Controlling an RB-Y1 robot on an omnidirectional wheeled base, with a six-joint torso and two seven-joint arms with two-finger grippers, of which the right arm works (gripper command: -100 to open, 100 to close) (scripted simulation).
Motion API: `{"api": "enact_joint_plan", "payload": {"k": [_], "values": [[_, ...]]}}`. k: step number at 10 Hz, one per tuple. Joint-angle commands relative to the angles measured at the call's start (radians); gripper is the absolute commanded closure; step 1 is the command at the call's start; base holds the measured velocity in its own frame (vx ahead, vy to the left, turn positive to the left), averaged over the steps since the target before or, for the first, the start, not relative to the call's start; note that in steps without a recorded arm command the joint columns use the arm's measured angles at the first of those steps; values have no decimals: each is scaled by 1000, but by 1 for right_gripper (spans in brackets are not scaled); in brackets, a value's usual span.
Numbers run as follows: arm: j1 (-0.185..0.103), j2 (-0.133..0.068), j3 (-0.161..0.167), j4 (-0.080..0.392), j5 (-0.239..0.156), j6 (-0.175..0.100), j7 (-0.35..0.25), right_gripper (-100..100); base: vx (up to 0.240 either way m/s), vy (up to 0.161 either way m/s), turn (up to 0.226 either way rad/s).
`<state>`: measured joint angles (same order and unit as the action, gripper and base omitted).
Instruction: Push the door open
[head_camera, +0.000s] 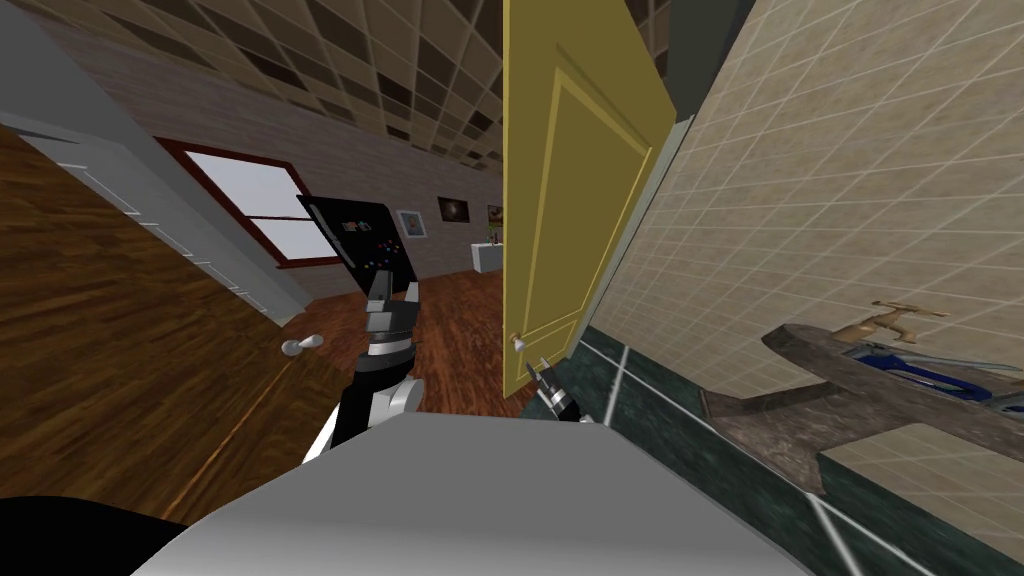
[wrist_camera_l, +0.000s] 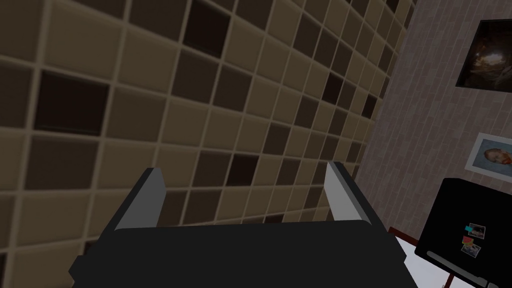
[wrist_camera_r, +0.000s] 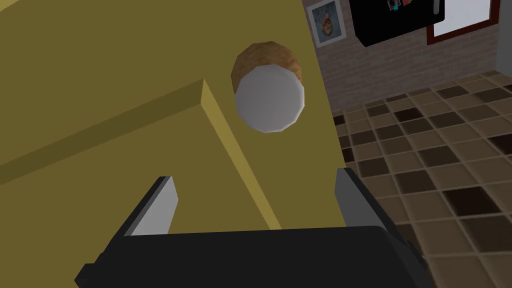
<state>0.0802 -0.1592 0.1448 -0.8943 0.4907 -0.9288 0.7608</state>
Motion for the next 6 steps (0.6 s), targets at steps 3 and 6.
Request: {"api": "enact_joint_plan", "payload": {"k": [3, 6], "values": [[23, -8, -9, -22, 42, -12, 88, -100, -16, 17, -64], [50, -16, -19, -48, 89, -23, 177, -100, -15, 16, -64]]}}
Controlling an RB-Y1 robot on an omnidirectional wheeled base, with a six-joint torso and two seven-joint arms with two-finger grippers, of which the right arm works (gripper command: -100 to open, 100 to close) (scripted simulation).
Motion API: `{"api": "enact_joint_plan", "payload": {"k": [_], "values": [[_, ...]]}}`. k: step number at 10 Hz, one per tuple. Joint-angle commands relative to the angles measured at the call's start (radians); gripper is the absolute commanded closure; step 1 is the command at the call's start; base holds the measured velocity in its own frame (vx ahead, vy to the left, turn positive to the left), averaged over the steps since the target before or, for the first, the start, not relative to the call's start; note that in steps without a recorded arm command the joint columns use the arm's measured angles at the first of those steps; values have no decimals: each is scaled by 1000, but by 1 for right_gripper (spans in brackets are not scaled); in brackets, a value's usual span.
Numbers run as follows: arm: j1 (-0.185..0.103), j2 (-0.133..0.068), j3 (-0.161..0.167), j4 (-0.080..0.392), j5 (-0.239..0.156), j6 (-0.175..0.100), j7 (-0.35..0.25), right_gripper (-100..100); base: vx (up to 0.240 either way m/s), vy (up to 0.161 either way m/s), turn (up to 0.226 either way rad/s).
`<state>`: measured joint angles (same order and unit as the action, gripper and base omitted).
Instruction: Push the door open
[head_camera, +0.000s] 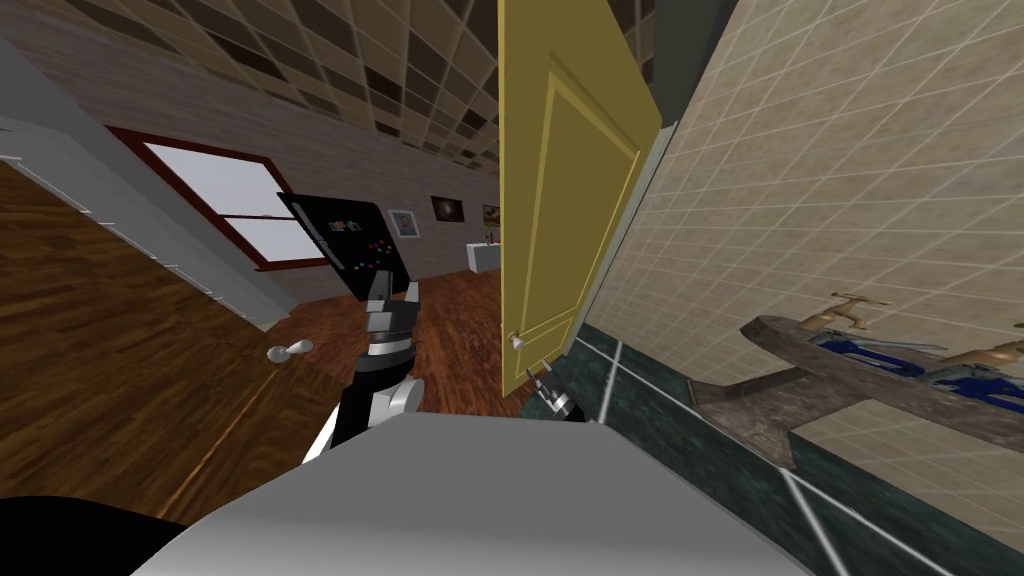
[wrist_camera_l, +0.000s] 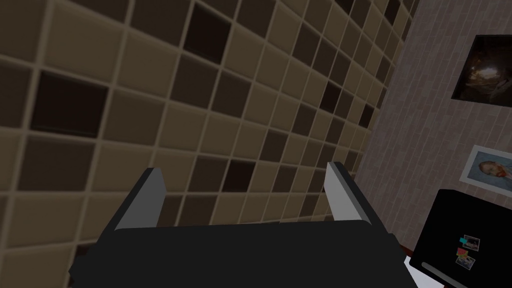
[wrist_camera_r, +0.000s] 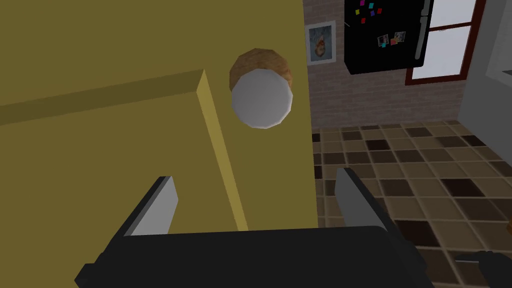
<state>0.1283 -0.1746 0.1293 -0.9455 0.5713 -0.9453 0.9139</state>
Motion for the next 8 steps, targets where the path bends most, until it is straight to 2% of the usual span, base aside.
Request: {"api": "enact_joint_plan", "payload": {"k": [1, 3, 4, 8], "values": [[9, -3, -6, -4, 20, -10, 46, -100, -18, 16, -75], [22, -7, -10, -16, 41, -15, 83, -100, -14, 15, -52], [19, -6, -8, -15, 34, -11, 67, -100, -6, 7, -9], [6, 12, -13, -5, 33, 3, 86, -100, 167, 93, 30]]}}
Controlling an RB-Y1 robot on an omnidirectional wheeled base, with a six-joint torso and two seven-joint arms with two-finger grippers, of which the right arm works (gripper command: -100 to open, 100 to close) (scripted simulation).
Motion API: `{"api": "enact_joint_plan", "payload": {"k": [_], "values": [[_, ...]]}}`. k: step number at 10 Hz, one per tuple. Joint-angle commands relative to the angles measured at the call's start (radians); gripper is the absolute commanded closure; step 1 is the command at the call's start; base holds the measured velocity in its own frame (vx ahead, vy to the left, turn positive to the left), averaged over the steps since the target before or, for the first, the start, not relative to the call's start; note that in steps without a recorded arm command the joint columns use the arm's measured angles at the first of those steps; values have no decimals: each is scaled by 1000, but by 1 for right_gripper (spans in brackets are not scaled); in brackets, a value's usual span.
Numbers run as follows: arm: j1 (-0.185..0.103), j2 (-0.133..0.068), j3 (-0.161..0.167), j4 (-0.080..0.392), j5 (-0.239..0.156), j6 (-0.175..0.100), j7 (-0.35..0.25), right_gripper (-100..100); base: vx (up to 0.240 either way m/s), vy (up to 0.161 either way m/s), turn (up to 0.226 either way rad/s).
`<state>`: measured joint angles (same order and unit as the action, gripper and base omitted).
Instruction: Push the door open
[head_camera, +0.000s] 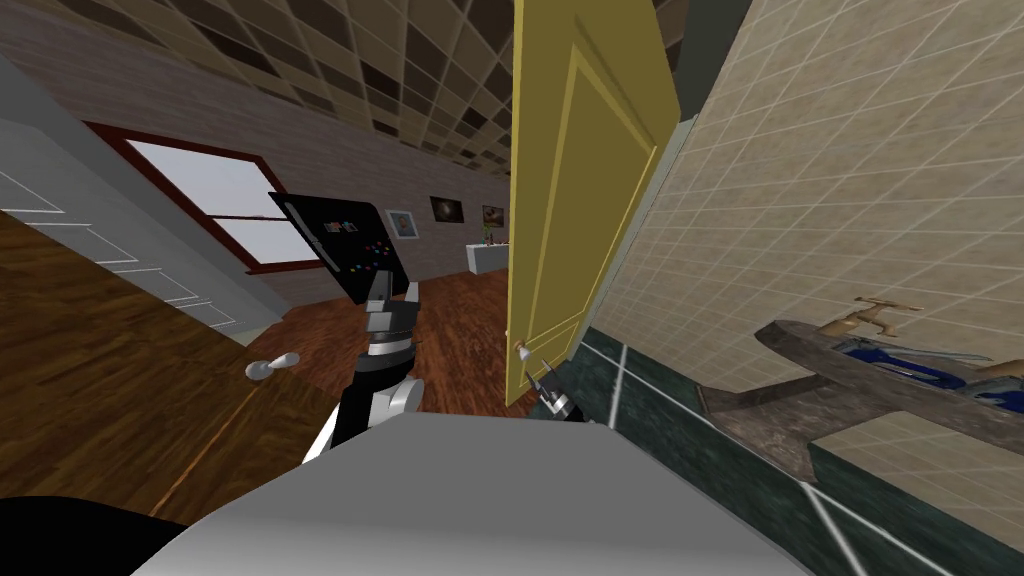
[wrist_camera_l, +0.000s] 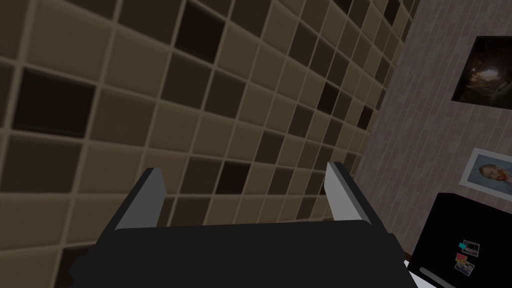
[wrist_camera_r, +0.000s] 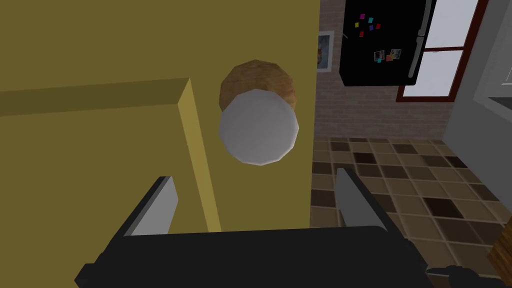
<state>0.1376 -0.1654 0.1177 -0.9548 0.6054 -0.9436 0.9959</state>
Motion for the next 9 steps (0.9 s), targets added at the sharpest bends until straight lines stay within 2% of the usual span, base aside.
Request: {"api": "enact_joint_plan", "payload": {"k": [1, 3, 4, 5, 9], "values": [[-5, 6, -2, 6, -1, 4, 6, -100, 151, 103, 27], [-11, 14, -4, 11, -2, 10, 12, -100, 153, 108, 30], [-10, 12, -3, 10, -2, 9, 9, -100, 74, 55, 1], [-10, 12, -3, 10, -2, 9, 9, 100, -11, -8, -4], [-10, 12, -3, 10, -2, 9, 9, 100, -16, -14, 3]]}}
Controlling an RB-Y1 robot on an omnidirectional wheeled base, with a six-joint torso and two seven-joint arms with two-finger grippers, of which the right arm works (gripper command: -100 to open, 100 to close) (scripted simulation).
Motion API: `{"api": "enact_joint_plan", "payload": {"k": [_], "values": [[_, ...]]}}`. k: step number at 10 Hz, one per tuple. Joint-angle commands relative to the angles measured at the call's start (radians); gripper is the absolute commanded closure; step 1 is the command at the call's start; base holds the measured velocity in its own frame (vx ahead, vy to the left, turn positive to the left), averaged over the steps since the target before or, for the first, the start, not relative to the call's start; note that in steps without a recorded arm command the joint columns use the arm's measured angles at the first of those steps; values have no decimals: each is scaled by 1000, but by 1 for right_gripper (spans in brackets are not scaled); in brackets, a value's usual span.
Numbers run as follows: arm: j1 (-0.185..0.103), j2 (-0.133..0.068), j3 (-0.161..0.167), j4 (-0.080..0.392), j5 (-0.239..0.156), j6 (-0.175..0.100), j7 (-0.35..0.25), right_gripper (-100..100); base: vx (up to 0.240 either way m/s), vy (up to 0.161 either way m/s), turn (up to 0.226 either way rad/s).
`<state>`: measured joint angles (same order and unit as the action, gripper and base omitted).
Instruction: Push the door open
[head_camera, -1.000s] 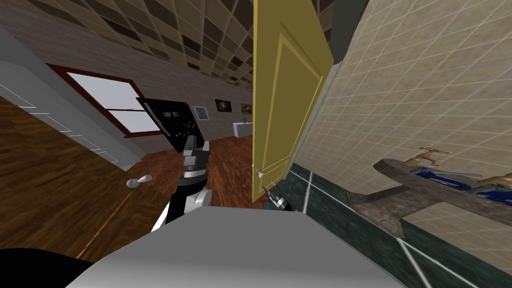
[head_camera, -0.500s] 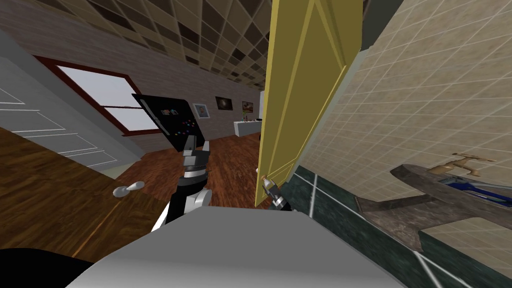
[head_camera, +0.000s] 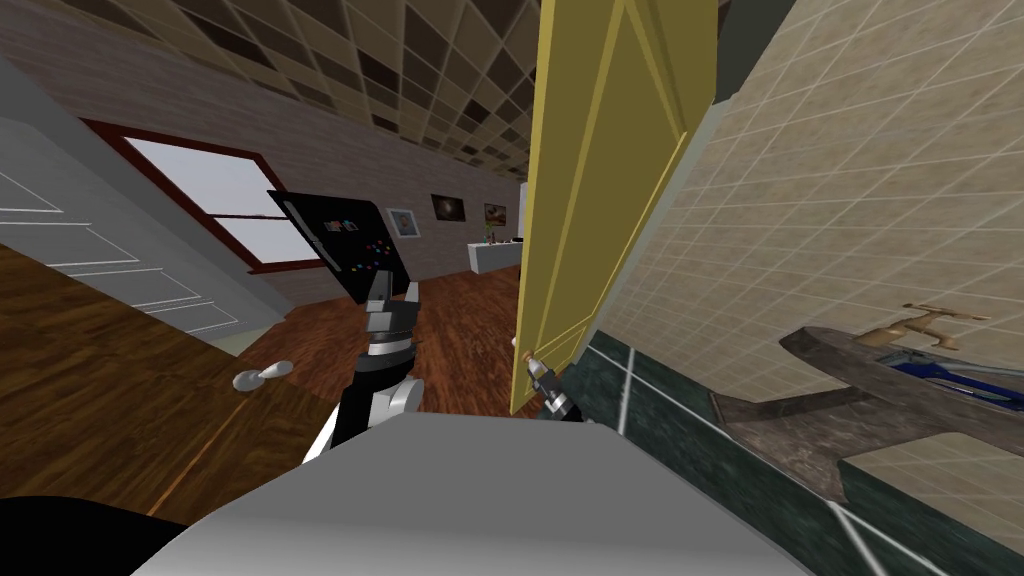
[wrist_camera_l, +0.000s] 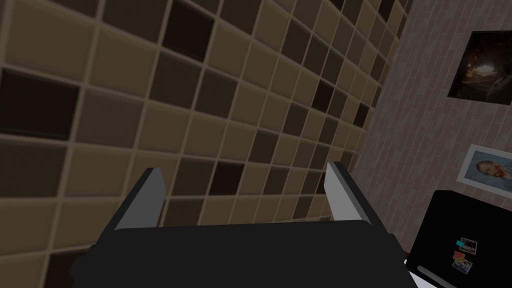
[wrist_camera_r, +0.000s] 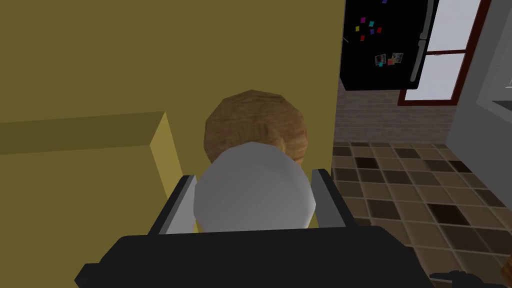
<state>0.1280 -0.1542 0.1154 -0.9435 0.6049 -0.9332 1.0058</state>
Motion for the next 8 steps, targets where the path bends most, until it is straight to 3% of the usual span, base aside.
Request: {"api": "enact_joint_plan", "payload": {"k": [1, 8], "values": [[-1, 1, -1, -2, -1, -2, 0, 100, 0, 0, 0], [4, 7, 20, -3, -131, -10, -189, 100, 34, 10, 65]]}}
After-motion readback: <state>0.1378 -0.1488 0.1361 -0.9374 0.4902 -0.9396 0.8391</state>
